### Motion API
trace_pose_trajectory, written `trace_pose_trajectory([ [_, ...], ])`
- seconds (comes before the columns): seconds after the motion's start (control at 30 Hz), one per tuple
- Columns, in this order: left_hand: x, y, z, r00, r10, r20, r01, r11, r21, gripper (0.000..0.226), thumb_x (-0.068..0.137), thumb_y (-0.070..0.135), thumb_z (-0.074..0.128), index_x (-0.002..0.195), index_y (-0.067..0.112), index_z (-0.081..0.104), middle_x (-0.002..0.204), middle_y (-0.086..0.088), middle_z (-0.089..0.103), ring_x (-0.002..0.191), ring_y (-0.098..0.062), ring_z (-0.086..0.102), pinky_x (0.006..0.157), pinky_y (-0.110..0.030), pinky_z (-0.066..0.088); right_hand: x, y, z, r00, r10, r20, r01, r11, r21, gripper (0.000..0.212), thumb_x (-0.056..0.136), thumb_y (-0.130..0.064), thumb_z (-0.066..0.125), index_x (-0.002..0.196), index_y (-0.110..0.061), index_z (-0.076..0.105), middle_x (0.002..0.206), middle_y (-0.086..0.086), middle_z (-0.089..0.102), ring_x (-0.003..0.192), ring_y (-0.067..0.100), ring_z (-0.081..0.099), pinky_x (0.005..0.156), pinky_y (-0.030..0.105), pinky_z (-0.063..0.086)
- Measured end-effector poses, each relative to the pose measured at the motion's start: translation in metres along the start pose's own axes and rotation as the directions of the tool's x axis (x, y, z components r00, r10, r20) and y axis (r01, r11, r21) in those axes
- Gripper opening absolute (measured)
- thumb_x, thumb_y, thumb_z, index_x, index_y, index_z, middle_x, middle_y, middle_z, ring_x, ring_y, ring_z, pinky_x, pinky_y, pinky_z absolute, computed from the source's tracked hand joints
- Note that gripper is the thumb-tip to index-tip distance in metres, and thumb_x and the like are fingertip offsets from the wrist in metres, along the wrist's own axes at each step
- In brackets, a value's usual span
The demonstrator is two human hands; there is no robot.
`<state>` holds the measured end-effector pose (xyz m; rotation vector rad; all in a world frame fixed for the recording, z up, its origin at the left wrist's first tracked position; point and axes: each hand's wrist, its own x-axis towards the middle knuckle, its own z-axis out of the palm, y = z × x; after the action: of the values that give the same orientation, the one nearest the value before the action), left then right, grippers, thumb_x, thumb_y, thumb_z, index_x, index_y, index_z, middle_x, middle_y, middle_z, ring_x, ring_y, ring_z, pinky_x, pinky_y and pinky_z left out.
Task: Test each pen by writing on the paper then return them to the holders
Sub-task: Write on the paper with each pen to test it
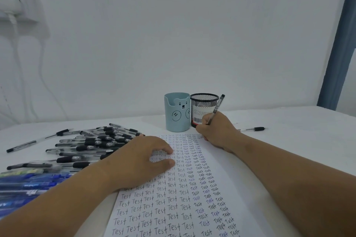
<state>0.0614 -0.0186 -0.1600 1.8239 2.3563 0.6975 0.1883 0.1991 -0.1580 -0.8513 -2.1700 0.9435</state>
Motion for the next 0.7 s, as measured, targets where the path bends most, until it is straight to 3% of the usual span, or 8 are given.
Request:
trace_pose_trajectory([
  [0.13, 0.000, 0.000, 0.000, 1.000, 0.005, 0.000, -0.005, 1.000, -0.004, 0.038, 0.089, 0.059, 0.062, 0.123, 0.041, 0.065, 0.125, 0.035, 0.054, 0.121, 0.016, 0.044, 0.105, -0.012, 0.032, 0.002, 0.001, 0.002, 1.000, -0.009, -0.012, 0.008, 0.998, -0.058, 0.026, 0.082, -0.010, 0.062, 0.060, -0.015, 0.049, 0.064, 0.003, 0.057, 0.060, 0.015, 0.048, 0.049, 0.021, 0.035],
  [0.23, -0.001, 0.000, 0.000, 1.000, 0.003, 0.001, -0.003, 1.000, -0.009, 0.038, 0.089, 0.058, 0.062, 0.123, 0.041, 0.065, 0.122, 0.037, 0.052, 0.120, 0.016, 0.044, 0.107, -0.013, 0.031, 0.000, 0.003, 0.001, 0.999, 0.005, -0.051, -0.005, 1.000, 0.008, 0.028, 0.086, -0.014, 0.063, 0.060, -0.015, 0.051, 0.060, 0.003, 0.059, 0.054, 0.015, 0.049, 0.046, 0.019, 0.036],
  [0.4, -0.001, 0.001, -0.001, 1.000, 0.010, -0.002, -0.010, 1.000, -0.004, 0.036, 0.090, 0.058, 0.062, 0.122, 0.042, 0.065, 0.120, 0.038, 0.052, 0.114, 0.025, 0.040, 0.109, -0.014, 0.029, 0.002, -0.007, -0.005, 0.995, 0.014, -0.100, 0.012, 0.968, 0.249, 0.050, 0.098, -0.053, 0.048, 0.067, -0.013, 0.052, 0.056, 0.003, 0.055, 0.051, 0.015, 0.048, 0.057, 0.029, 0.041],
  [0.5, -0.001, 0.001, -0.001, 1.000, 0.003, 0.000, -0.003, 1.000, -0.007, 0.038, 0.090, 0.059, 0.062, 0.123, 0.041, 0.065, 0.126, 0.036, 0.054, 0.119, 0.019, 0.043, 0.111, -0.016, 0.031, -0.001, -0.018, -0.010, 0.988, -0.067, -0.138, 0.092, 0.977, 0.191, 0.045, 0.101, -0.045, 0.045, 0.070, -0.013, 0.043, 0.055, 0.001, 0.043, 0.052, 0.017, 0.041, 0.057, 0.030, 0.036],
  [0.63, -0.002, 0.001, -0.001, 1.000, -0.001, -0.003, 0.001, 1.000, -0.009, 0.038, 0.089, 0.059, 0.063, 0.122, 0.042, 0.065, 0.127, 0.034, 0.055, 0.122, 0.015, 0.044, 0.110, -0.016, 0.033, -0.009, -0.024, -0.010, 0.977, -0.196, -0.089, 0.204, 0.974, 0.101, 0.032, 0.099, -0.052, 0.049, 0.095, -0.021, 0.046, 0.057, -0.001, 0.051, 0.049, 0.014, 0.044, 0.051, 0.027, 0.039],
  [0.7, -0.002, 0.000, 0.000, 1.000, -0.006, -0.003, 0.006, 1.000, -0.019, 0.037, 0.088, 0.060, 0.063, 0.121, 0.042, 0.065, 0.126, 0.035, 0.054, 0.122, 0.015, 0.045, 0.111, -0.018, 0.034, -0.014, -0.022, -0.010, 0.966, -0.250, -0.065, 0.252, 0.967, 0.029, 0.026, 0.102, -0.046, 0.046, 0.096, -0.021, 0.047, 0.056, 0.003, 0.054, 0.047, 0.014, 0.044, 0.047, 0.026, 0.040],
])
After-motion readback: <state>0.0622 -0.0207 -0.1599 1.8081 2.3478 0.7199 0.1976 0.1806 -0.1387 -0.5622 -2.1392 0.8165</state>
